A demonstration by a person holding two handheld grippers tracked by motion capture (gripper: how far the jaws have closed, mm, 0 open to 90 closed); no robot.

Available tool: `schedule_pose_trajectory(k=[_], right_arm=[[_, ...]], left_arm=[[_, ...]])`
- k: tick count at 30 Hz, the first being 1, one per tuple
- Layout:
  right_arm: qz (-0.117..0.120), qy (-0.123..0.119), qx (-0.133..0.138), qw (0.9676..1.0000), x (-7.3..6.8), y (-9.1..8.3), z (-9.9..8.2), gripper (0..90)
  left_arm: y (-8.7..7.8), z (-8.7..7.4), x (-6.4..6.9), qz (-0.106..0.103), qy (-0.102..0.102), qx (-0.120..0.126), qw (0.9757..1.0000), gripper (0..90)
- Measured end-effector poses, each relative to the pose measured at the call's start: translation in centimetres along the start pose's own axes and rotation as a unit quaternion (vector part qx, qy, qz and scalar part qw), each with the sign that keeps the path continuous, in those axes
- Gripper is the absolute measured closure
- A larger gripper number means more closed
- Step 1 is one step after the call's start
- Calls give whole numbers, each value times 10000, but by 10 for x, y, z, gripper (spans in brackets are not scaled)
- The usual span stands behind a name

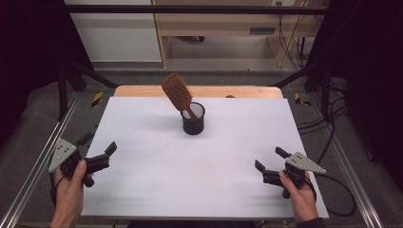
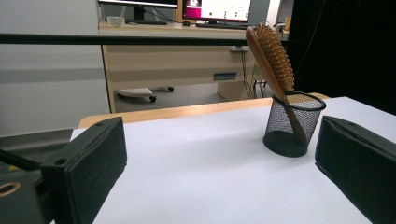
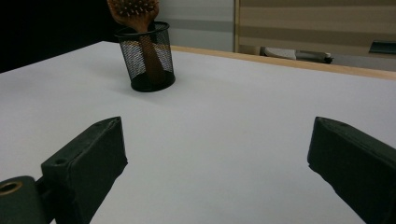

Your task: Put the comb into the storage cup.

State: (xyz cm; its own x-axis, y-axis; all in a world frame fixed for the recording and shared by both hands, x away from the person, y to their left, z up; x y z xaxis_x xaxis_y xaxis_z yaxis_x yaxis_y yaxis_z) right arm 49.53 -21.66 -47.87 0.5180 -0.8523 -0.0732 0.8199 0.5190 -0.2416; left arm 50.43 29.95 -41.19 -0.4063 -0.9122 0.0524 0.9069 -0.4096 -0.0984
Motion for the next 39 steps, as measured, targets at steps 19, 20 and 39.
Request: schedule_pose_trajectory(k=[19,20,39], right_arm=[[94,-112,5,9999,-5,3,-3,41],[112,-124,21,9999,-6,4,-3,40],[286,-545,167,9980,-23,7,1,35]], left_arm=[[-5,-18,28,-260,300,66,9992,21],[-5,-18,29,-270,284,80,9992,21],[-16,-31,35,-355,343,188,9986,21]])
Point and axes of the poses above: each handheld gripper's, and its own axes: y roughly forward along the jaws, z roughly out of its top, x roughly to its right, the point moved 9 cm from there along y, roughly forward along the jaws, and after that the axes turned 1 degree about x, right-handed, at the moved point
